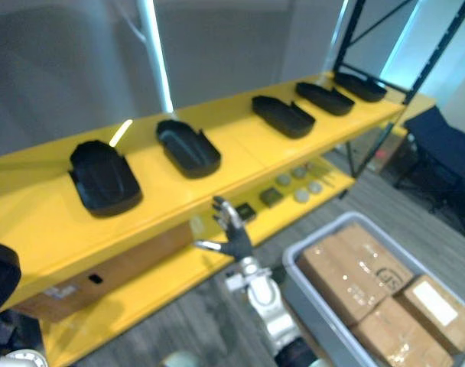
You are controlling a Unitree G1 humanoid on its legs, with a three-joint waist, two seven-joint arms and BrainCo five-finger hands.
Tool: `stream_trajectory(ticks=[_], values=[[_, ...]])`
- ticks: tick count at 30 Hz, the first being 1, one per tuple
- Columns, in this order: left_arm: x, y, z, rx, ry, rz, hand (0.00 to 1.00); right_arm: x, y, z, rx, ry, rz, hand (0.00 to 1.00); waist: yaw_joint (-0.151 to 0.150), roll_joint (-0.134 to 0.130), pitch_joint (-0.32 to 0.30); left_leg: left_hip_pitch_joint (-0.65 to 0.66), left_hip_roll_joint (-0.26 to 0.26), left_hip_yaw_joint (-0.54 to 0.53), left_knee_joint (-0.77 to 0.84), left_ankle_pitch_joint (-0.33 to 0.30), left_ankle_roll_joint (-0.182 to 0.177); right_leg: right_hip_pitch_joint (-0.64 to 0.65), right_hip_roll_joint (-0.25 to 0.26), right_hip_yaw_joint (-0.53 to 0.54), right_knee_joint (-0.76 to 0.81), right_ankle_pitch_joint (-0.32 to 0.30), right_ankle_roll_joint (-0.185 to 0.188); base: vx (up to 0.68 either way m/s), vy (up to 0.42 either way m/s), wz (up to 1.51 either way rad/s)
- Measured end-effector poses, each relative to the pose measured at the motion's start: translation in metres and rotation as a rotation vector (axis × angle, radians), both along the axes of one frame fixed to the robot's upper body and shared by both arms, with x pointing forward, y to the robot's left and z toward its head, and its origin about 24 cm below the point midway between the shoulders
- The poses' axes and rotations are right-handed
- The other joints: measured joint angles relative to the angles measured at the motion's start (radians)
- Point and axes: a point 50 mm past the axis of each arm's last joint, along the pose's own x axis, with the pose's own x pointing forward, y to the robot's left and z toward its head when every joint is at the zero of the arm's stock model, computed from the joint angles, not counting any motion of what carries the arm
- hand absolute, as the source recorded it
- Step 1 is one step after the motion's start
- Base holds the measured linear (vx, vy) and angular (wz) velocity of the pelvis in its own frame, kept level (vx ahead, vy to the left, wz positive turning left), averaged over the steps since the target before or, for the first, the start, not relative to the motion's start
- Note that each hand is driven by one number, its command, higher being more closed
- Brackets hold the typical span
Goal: Walk over and take plastic housings, then place them on the shelf
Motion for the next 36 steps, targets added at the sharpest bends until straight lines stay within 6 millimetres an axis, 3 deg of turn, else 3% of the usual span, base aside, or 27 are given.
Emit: stream_trajectory(ticks=[1, 3, 5, 6, 7, 8, 10, 12, 14, 16, 20, 23, 26, 27, 30, 33, 34, 35, 36], values=[[0.001, -0.001, 0.002, 0.01, -0.005, -0.012, 1.0, 0.0, -0.003, -0.002, -0.019, 0.007, -0.006, 0.0, -0.007, 0.0, 0.001, -0.009, 0.0, 0.005, 0.009, -0.01, 0.015, 0.006, 0.0, -0.019, 0.0, -0.004, 0.004, -0.05, -0.013, 0.7], [0.012, -0.004, 0.011, 0.067, -0.039, -0.094, 1.0, -0.005, -0.026, -0.007, -0.04, 0.043, -0.101, 0.0, -0.053, 0.0, 0.005, -0.079, 0.056, 0.16, 0.057, 0.002, 0.04, 0.028, -0.015, -0.125, 0.002, -0.014, 0.018, -0.03, 0.004, 1.32], [0.021, -0.008, 0.019, 0.104, -0.082, -0.163, 1.0, -0.008, -0.047, -0.014, -0.064, 0.078, -0.194, 0.0, -0.054, 0.014, 0.018, -0.089, 0.058, 0.183, 0.054, 0.029, -0.004, 0.035, -0.038, -0.155, 0.049, -0.025, 0.026, 0.0, 0.126, 0.96], [0.023, -0.01, 0.026, 0.121, -0.118, -0.196, 1.0, -0.008, -0.056, -0.017, -0.071, 0.09, -0.23, 0.0, -0.055, 0.021, 0.026, -0.092, 0.042, 0.175, 0.042, 0.035, -0.002, 0.021, -0.061, -0.139, 0.088, -0.043, 0.012, 0.01, 0.229, 0.47], [0.025, -0.011, 0.028, 0.126, -0.138, -0.217, 1.0, -0.008, -0.06, -0.018, -0.068, 0.092, -0.247, 0.0, -0.06, 0.022, 0.029, -0.092, 0.035, 0.165, 0.039, 0.038, 0.002, 0.016, -0.07, -0.112, 0.111, -0.06, -0.014, 0.0, 0.24, 0.49], [0.031, -0.014, 0.034, 0.145, -0.167, -0.273, 1.0, -0.009, -0.067, -0.019, -0.062, 0.094, -0.279, 0.0, -0.076, 0.025, 0.035, -0.101, 0.022, 0.143, 0.039, 0.041, 0.008, -0.005, -0.085, -0.038, 0.166, -0.11, -0.079, 0.0, 0.236, 0.53], [0.046, -0.019, 0.044, 0.191, -0.189, -0.406, 1.0, -0.009, -0.076, -0.018, -0.041, 0.083, -0.316, 0.0, -0.106, 0.01, 0.045, -0.109, -0.001, 0.106, 0.04, 0.052, 0.012, -0.032, -0.092, 0.104, 0.219, -0.161, -0.124, 0.03, 0.16, 0.72], [0.062, -0.029, 0.052, 0.254, -0.159, -0.571, 1.0, -0.012, -0.091, -0.012, -0.021, 0.033, -0.366, 0.0, -0.136, -0.001, 0.052, -0.108, -0.008, 0.09, 0.04, 0.069, 0.012, -0.035, -0.092, 0.208, 0.256, -0.161, -0.121, 0.04, 0.066, 0.65], [0.068, -0.033, 0.053, 0.292, -0.12, -0.648, 1.0, -0.012, -0.1, -0.003, -0.01, -0.029, -0.389, 0.0, -0.138, -0.002, 0.051, -0.107, -0.005, 0.104, 0.04, 0.071, 0.013, -0.036, -0.093, 0.216, 0.261, -0.173, -0.103, 0.02, -0.01, 0.04], [0.074, -0.033, 0.049, 0.304, -0.064, -0.694, 1.0, -0.008, -0.106, 0.012, -0.012, -0.132, -0.366, 0.0, -0.136, 0.0, 0.056, -0.11, 0.005, 0.121, 0.04, 0.074, 0.007, -0.043, -0.094, 0.227, 0.25, -0.185, -0.062, 0.0, -0.061, -0.23], [0.082, -0.038, 0.039, 0.225, -0.051, -0.802, 1.0, 0.001, -0.11, 0.028, -0.071, -0.241, -0.269, 0.0, -0.134, 0.054, 0.096, -0.106, 0.051, 0.144, 0.033, 0.098, -0.014, -0.048, -0.051, 0.234, 0.223, -0.181, -0.026, -0.08, -0.085, -0.24], [0.085, -0.043, 0.035, 0.222, -0.014, -0.878, 1.0, -0.001, -0.108, 0.026, -0.082, -0.237, -0.231, 0.0, -0.137, 0.076, 0.113, -0.082, 0.083, 0.142, -0.015, 0.142, -0.033, -0.044, -0.018, 0.234, 0.223, -0.185, -0.019, -0.14, -0.143, -0.04], [0.083, -0.046, 0.03, 0.211, 0.021, -0.91, 1.0, -0.003, -0.108, 0.024, -0.087, -0.232, -0.214, 0.0, -0.139, 0.079, 0.123, -0.052, 0.097, 0.156, -0.047, 0.162, -0.044, -0.031, -0.013, 0.232, 0.237, -0.21, 0.018, -0.09, -0.069, 0.01], [0.081, -0.047, 0.026, 0.196, 0.038, -0.914, 1.0, -0.006, -0.109, 0.02, -0.074, -0.214, -0.204, 0.0, -0.14, 0.085, 0.128, -0.05, 0.103, 0.161, -0.047, 0.167, -0.043, -0.035, -0.018, 0.231, 0.266, -0.233, 0.007, -0.14, -0.05, 0.1], [0.075, -0.043, 0.024, 0.194, 0.049, -0.885, 1.0, -0.008, -0.101, 0.02, -0.05, -0.224, -0.156, 0.0, -0.134, 0.077, 0.145, -0.06, 0.102, 0.174, -0.03, 0.16, -0.033, -0.059, -0.048, 0.229, 0.328, -0.282, 0.021, -0.18, 0.003, 0.09], [0.07, -0.039, 0.027, 0.236, 0.039, -0.84, 1.0, -0.007, -0.085, 0.028, -0.029, -0.271, -0.087, 0.0, -0.128, 0.067, 0.146, -0.099, 0.1, 0.201, 0.016, 0.142, -0.023, -0.066, -0.06, 0.222, 0.33, -0.288, 0.031, -0.05, 0.051, 0.15], [0.069, -0.038, 0.031, 0.264, 0.024, -0.826, 1.0, -0.006, -0.079, 0.036, -0.01, -0.309, -0.068, 0.0, -0.115, 0.055, 0.151, -0.127, 0.091, 0.205, 0.062, 0.118, -0.009, -0.066, -0.07, 0.214, 0.323, -0.29, 0.037, 0.04, 0.129, 0.27], [0.069, -0.037, 0.036, 0.292, 0.002, -0.824, 1.0, -0.006, -0.074, 0.042, 0.013, -0.34, -0.057, 0.0, -0.106, 0.042, 0.146, -0.151, 0.075, 0.219, 0.114, 0.086, 0.027, -0.048, -0.081, 0.198, 0.304, -0.289, 0.063, 0.07, 0.149, 0.39], [0.07, -0.038, 0.038, 0.304, -0.006, -0.827, 1.0, -0.006, -0.072, 0.044, 0.025, -0.349, -0.057, 0.0, -0.103, 0.034, 0.145, -0.16, 0.062, 0.225, 0.133, 0.061, 0.04, -0.029, -0.087, 0.192, 0.298, -0.292, 0.084, 0.17, 0.136, 0.66]])
